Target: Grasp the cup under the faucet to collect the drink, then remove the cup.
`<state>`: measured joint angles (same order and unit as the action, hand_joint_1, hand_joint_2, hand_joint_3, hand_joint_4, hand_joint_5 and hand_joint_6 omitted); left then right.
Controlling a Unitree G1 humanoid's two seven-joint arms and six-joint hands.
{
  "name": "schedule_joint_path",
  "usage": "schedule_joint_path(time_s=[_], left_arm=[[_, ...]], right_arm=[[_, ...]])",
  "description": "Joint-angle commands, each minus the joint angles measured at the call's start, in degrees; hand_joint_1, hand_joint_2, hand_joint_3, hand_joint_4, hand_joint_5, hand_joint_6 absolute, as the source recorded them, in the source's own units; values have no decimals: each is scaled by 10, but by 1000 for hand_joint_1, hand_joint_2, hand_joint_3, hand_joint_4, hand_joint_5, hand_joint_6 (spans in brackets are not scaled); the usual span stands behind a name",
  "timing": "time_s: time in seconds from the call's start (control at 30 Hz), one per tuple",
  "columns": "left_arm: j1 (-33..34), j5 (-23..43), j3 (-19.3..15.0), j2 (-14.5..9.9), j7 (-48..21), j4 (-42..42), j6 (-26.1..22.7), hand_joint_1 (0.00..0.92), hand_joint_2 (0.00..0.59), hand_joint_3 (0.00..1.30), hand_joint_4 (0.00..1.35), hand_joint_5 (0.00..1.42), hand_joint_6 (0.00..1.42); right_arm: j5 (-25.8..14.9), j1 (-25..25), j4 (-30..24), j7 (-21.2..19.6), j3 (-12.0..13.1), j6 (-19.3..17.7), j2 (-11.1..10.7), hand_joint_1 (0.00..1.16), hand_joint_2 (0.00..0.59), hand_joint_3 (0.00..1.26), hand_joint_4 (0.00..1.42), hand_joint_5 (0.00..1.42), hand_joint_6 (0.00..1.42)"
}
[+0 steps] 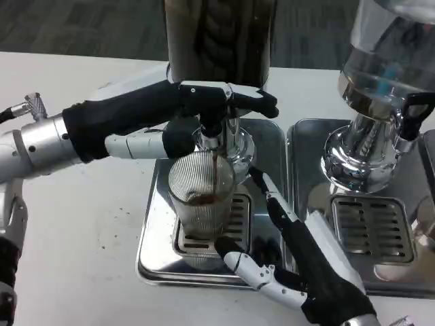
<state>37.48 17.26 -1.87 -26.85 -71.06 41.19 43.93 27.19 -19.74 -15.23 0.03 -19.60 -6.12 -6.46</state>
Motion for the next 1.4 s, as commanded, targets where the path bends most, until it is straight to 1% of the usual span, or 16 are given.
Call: schedule_joint_path(time_s=[0.03, 0.27, 0.3, 0.6, 0.97, 1.13, 1.4], left_arm=[[-14, -11, 8, -7, 0, -12, 15, 0, 83, 264, 136, 133, 105], [-18, -11, 12, -11, 4, -16, 15, 0, 83, 264, 136, 133, 105], [-18, -11, 12, -11, 5, -17, 14, 0, 83, 264, 136, 133, 107], [-22, -10, 13, -14, 9, -21, 12, 0, 83, 264, 137, 133, 116], [-25, -9, 14, -17, 13, -23, 11, 0, 82, 264, 138, 133, 119], [-27, -9, 13, -19, 16, -25, 11, 0, 82, 264, 140, 137, 120], [-29, -8, 13, -21, 18, -31, 9, 0, 81, 264, 140, 142, 121]], right_arm=[[2, 14, 12, -5, -5, 12, 7, 391, 230, 0, 0, 0, 0], [10, 28, 21, -10, -11, 21, 11, 382, 233, 0, 0, 0, 0], [5, 31, 23, -7, -11, 21, 11, 382, 234, 0, 0, 0, 0], [2, 46, 45, -22, -11, 14, 22, 377, 234, 0, 0, 0, 0], [-7, 80, 74, -20, -11, 15, 27, 376, 234, 0, 0, 0, 0], [-8, 98, 90, -21, -13, 15, 34, 376, 234, 0, 0, 0, 0], [-10, 119, 121, -26, -16, 3, 39, 376, 234, 0, 0, 0, 0]])
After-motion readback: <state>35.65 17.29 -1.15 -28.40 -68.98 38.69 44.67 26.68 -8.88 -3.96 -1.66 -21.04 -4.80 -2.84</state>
